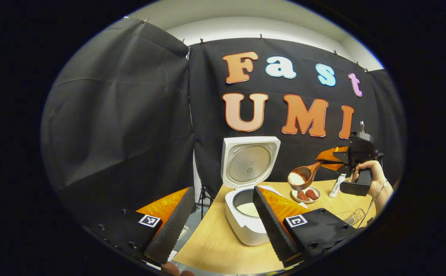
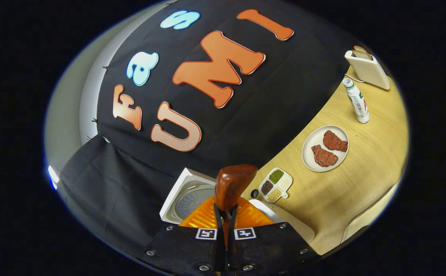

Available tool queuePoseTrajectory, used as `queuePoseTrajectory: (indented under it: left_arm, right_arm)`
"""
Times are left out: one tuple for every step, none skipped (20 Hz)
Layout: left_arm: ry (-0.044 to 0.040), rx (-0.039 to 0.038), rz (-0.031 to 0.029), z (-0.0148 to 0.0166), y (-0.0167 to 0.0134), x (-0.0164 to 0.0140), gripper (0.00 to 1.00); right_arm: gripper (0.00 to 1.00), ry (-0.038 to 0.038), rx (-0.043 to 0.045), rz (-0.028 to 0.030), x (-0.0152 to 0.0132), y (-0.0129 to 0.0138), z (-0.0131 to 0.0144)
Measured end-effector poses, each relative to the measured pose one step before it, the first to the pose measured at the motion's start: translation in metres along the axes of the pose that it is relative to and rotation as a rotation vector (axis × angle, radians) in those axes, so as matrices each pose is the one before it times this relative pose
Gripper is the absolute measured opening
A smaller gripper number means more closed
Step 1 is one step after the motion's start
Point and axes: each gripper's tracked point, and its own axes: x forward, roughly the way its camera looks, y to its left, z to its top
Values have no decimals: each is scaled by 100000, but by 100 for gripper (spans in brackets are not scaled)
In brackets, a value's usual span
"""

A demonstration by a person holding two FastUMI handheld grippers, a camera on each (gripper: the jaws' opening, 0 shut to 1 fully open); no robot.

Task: Close the left gripper, press the button to open the rice cooker; take a wooden spoon from the chopstick holder with the right hand, scoop a spoonful of rice and pour it into the rice cooker, then put the wooden spoon back into the chopstick holder.

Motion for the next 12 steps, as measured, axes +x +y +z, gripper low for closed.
queuePoseTrajectory:
  left_arm:
    - [288,-66,-624,-101,527,303,100]
    - [260,-123,-364,-150,521,300,100]
    - [433,-22,-357,-192,446,211,100]
    - [534,145,-260,-204,426,336,100]
    - [551,211,-336,-184,452,398,100]
    - [359,232,-417,-139,327,226,100]
    - [257,271,-214,-145,389,129,100]
    - [155,177,-117,60,288,268,100]
    - [-24,-77,-171,40,339,274,100]
    - [-118,-361,-150,110,189,200,100]
    - [29,-358,-269,-68,190,78,100]
    - [30,-222,-69,16,152,171,100]
  right_arm:
    - [2,-817,-1398,-838,472,63,-195]
    - [2,-981,-1513,-979,466,68,-180]
    - [2,-894,-2014,-909,519,131,-196]
    - [2,-709,-1746,-898,152,72,-208]
    - [2,-637,-1606,-330,313,163,-163]
    - [2,-620,-1587,57,282,420,-289]
    - [2,-504,-1394,-102,266,245,-199]
    - [2,-391,-1398,-431,109,128,-170]
    - [2,-451,-1604,-443,258,198,-172]
    - [2,-377,-1820,-421,257,199,-175]
    - [2,-80,-2020,-264,209,284,-214]
    - [2,-73,-1796,-104,114,253,-212]
